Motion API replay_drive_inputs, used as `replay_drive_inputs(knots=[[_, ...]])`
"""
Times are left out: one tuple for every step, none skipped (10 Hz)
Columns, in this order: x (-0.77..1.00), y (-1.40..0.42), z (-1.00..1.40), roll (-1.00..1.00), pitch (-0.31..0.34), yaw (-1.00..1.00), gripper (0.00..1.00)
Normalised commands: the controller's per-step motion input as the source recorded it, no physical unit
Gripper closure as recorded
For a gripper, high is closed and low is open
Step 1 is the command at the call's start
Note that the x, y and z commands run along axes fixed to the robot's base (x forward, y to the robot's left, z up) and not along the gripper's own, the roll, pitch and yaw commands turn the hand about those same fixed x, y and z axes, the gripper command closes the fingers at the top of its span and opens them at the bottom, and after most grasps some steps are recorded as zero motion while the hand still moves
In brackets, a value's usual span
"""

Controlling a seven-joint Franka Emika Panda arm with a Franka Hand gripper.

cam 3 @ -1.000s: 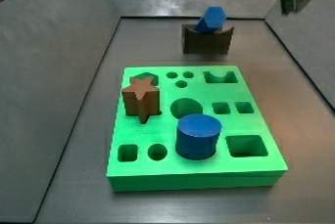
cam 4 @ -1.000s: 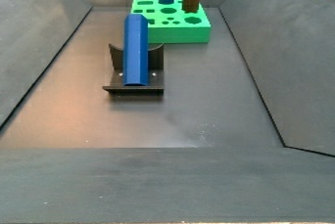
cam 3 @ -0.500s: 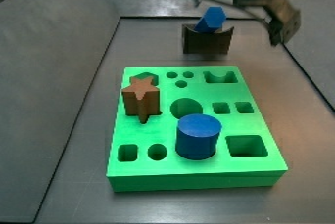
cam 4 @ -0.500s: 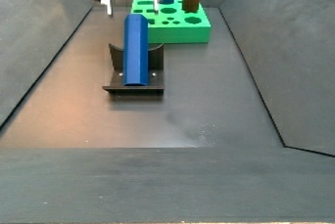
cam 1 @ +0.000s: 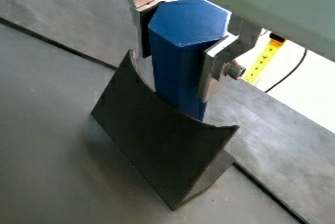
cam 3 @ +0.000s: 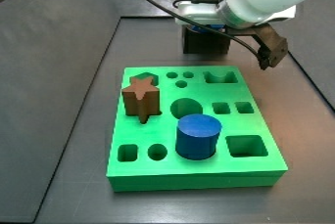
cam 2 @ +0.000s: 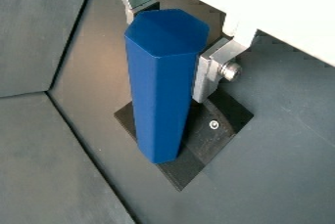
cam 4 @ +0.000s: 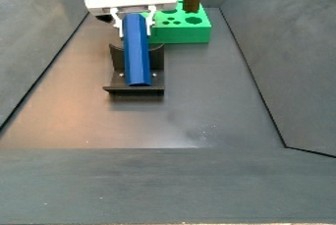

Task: Pick up the hexagon object. Move up. Place the hexagon object on the fixture. Regrasp the hexagon object. Move to above the board. Insert the hexagon object.
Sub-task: Move to above the board.

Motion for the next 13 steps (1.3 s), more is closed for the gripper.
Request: replay_drive_inputs(knots=[[0.23,-0.06,1.00,-0.23,-0.009,-0.20,1.00],[0.23,-0.06,1.00,-0.23,-0.001,-0.20,1.00],[0.22,-0.05,1.00,-0.21,0.044,-0.17,1.00],[0.21,-0.05,1.00,-0.18,0.081,-0.13,1.00],[0.20,-0.05,1.00,-0.14,0.128,-0.09,1.00],[0.19,-0.05,1.00,-0.10,0.173,-0.04,1.00],[0.19,-0.05,1.00,-0.08,0.192,-0.01,1.00],[0.19,-0.05,1.00,-0.04,0.223,0.03,1.00],[0.18,-0.05,1.00,-0.03,0.232,0.07,1.00],[0.18,-0.05,1.00,-0.02,0.225,0.10,1.00],[0.18,-0.06,1.00,-0.02,0.208,0.13,1.00],[0.17,-0.06,1.00,-0.02,0.181,0.15,1.00],[0.16,-0.06,1.00,-0.02,0.154,0.16,1.00]])
